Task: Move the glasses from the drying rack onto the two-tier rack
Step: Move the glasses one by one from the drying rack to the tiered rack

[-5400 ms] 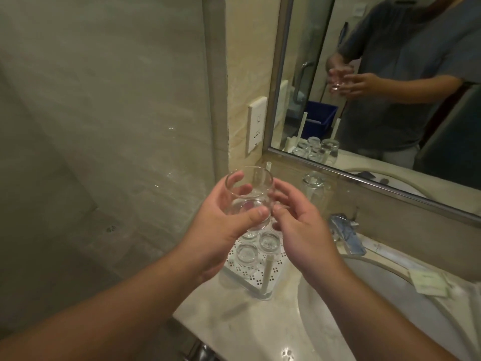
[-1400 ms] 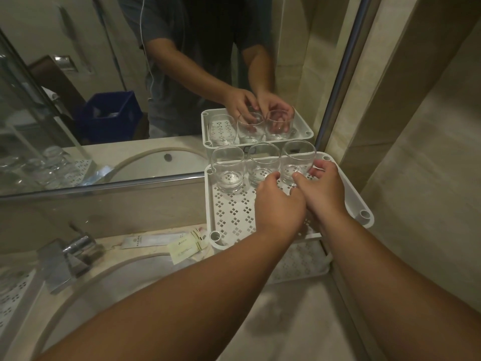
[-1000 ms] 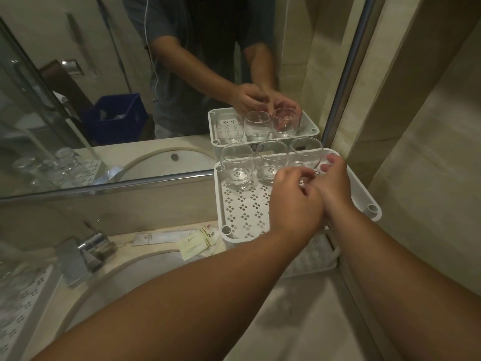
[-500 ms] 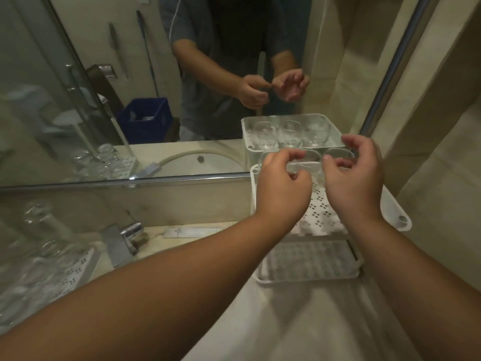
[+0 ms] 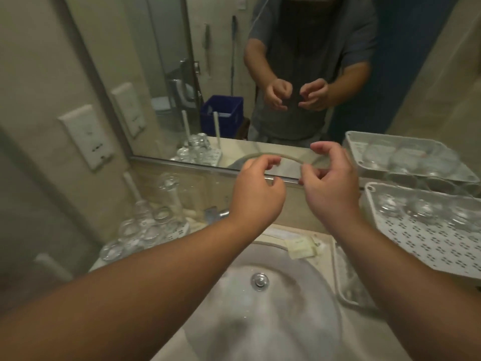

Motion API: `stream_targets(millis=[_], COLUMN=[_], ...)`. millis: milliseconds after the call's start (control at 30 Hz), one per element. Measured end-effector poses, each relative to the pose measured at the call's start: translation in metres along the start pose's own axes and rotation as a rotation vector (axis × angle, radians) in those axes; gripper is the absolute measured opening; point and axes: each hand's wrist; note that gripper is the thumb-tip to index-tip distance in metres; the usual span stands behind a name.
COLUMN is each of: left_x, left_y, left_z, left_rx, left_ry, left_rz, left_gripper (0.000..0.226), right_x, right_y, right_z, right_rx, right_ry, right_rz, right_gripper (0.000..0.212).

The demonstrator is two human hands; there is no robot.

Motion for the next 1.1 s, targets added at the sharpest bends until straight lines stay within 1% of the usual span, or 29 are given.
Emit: stream_targets(millis=[133,267,533,667,733,800,900,1033,1100], left_x=[0.026,0.053,0.105,0.131,0.143,0.152,0.160,0.165,0.166], left_y=[-0.006,-0.013,-0.027,-0.035,-0.038,-0.040,-0.044,-0.049,-0.051], left_z=[0.066,0.121,0.196,0.218,0.225,0.229,0.233,0.233,0.231], left_rx=[-0.027,-0.070,-0.106,-0.097,-0.093,-0.081,-0.039,0.005,0.017], left_ry=[-0.064,-0.115,-0.252,-0.253,-0.234,-0.184,-0.126,-0.046,-0.011], left_rz=[0.068,0.120,0.226,0.338,0.387,0.436,0.493,0.614,0.651], left_gripper=[0.039,0.039,0.043,0.038,0.041,0.047,0.058,0.074,0.077], right_x=[0.025,0.050,0.072,0.072,0.072,0.072,0.074,0.078,0.081], right_y=[0.010,0.019,0.028,0.029,0.029,0.027,0.023,0.018,0.015], right_z=[-0.064,-0.118,-0.208,-0.246,-0.263,-0.277,-0.294,-0.308,-0.313], right_rx=[0.139,0.231,0.402,0.505,0.571,0.641,0.700,0.743,0.755], right_ry=[0.003,0.011,0.132,0.266,0.331,0.402,0.533,0.637,0.672], right_rz=[-0.029,-0.035,0.027,0.079,0.107,0.155,0.221,0.223,0.223], right_gripper=[0.036,0.045,0.051,0.056,0.063,0.070,0.077,0.077,0.074])
Point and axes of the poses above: each hand's wrist, its own y-axis away from the middle knuckle, its own z-axis out of the back of the hand, x = y × z, and after that the axes turned 7 degrees about y, right-handed
